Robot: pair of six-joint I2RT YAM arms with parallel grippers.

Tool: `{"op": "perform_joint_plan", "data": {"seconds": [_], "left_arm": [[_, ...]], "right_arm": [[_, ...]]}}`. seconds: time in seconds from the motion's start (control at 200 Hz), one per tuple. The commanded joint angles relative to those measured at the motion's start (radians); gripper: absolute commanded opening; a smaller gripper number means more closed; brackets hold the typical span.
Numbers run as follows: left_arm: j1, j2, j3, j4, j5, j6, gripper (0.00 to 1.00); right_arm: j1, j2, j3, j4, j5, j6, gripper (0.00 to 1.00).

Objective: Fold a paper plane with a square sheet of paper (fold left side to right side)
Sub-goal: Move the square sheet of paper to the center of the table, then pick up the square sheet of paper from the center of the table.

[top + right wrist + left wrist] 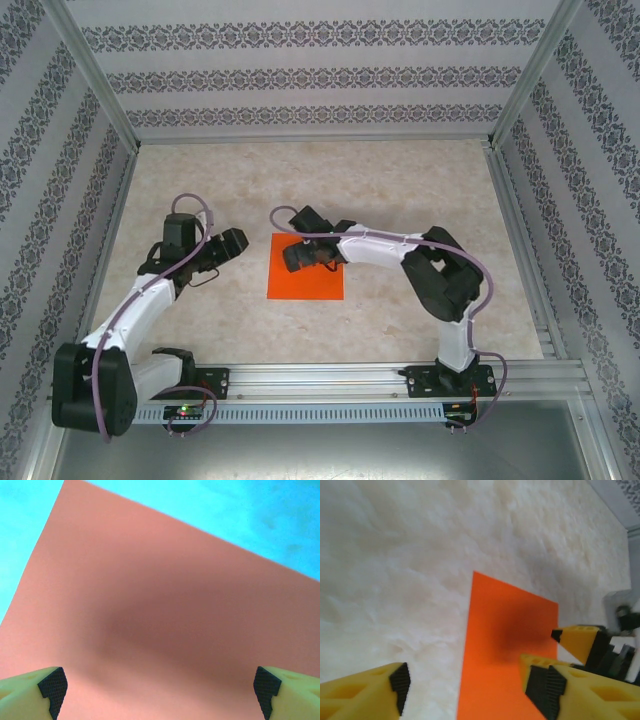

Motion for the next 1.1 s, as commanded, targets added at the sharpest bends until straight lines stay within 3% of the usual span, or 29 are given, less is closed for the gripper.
{"op": "perform_joint_plan", "data": {"seconds": [0.0, 0.155, 0.45, 0.749, 1.094], "left_arm": [[-0.050, 0.061, 0.021, 0.050, 0.133, -0.057, 0.63], [-0.154, 0.133, 0.017, 0.096, 0.155, -0.115, 0.51], [-0.315, 0.261, 0.024, 0.098, 0.069, -0.137, 0.46], [-0.372, 0.383, 0.039, 0.109, 0.021, -0.137, 0.45], [-0.392, 0.422, 0.036, 0.088, -0.026, -0.129, 0.42]], "right_arm": [[-0.069, -0.055, -0.025, -0.003, -0.023, -0.023, 0.98], [-0.123, -0.016, -0.007, -0.020, -0.023, -0.051, 0.98], [-0.154, 0.058, 0.042, -0.028, -0.040, -0.054, 0.98], [-0.139, 0.076, 0.037, -0.038, -0.051, -0.046, 0.98], [-0.096, 0.093, 0.033, -0.048, -0.100, -0.021, 0.98]]}}
